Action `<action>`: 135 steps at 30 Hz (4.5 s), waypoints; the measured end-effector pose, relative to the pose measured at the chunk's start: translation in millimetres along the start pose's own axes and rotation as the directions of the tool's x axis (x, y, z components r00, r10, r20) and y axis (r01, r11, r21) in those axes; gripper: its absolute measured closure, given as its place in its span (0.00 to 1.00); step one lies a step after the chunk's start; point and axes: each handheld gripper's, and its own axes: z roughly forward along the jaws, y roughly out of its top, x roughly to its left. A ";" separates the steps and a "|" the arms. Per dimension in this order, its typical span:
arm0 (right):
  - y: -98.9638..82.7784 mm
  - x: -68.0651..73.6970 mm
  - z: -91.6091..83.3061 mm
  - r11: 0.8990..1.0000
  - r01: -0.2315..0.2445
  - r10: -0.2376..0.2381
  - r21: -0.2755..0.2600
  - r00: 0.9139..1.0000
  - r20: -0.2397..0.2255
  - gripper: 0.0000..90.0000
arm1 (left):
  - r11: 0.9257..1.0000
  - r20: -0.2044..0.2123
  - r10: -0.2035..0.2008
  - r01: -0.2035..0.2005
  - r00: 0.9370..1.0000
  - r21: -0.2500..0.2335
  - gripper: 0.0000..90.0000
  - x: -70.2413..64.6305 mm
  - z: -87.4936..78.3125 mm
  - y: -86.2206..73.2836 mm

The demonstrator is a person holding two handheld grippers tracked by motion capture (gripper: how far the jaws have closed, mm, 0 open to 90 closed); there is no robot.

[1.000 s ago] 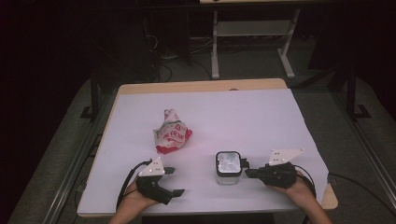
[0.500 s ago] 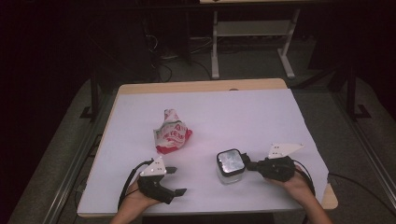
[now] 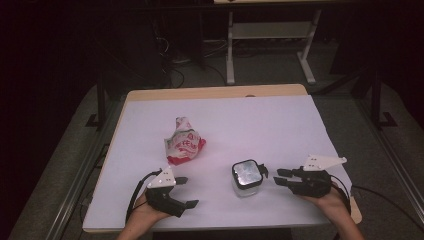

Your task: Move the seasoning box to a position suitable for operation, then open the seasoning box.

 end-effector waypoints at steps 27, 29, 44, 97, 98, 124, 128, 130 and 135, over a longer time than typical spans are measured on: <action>-11.8 -21.5 -0.4 0.996 -0.081 0.086 -0.035 0.980 0.179 0.23 | 0.998 0.066 0.055 -0.054 0.996 -0.009 0.16 -18.4 16.4 30.8; -11.9 -21.9 -0.8 0.996 -0.080 0.086 -0.038 0.978 0.189 0.21 | 0.998 0.073 0.062 -0.062 0.995 -0.006 0.15 -17.9 19.4 34.3; -14.0 -20.5 0.3 0.997 -0.076 0.079 -0.027 0.980 0.184 0.19 | 0.996 0.136 0.087 -0.084 0.987 -0.031 0.14 -17.4 36.9 61.4; -14.8 -19.6 7.8 0.997 -0.070 0.062 0.035 0.980 0.190 0.16 | 0.977 0.174 0.207 -0.214 0.963 0.021 0.19 -22.2 90.5 104.1; -14.9 -19.9 7.8 0.997 -0.072 0.065 0.034 0.980 0.186 0.16 | 0.977 0.171 0.206 -0.212 0.963 0.017 0.19 -22.7 90.4 104.1; -15.6 -21.1 8.6 0.997 -0.068 0.061 0.032 0.980 0.188 0.16 | 0.977 0.166 0.209 -0.214 0.964 0.013 0.19 -23.8 87.5 105.3; -15.5 -21.0 8.8 0.997 -0.066 0.059 0.032 0.980 0.188 0.16 | 0.977 0.164 0.209 -0.214 0.964 0.014 0.19 -24.0 87.2 105.4; -15.5 -21.0 8.8 0.997 -0.068 0.061 0.031 0.980 0.190 0.16 | 0.979 0.168 0.202 -0.206 0.965 0.006 0.19 -23.9 86.6 105.7; -15.3 -21.1 9.0 0.997 -0.070 0.063 0.031 0.980 0.189 0.15 | 0.980 0.172 0.197 -0.198 0.965 -0.014 0.20 -22.9 83.7 107.1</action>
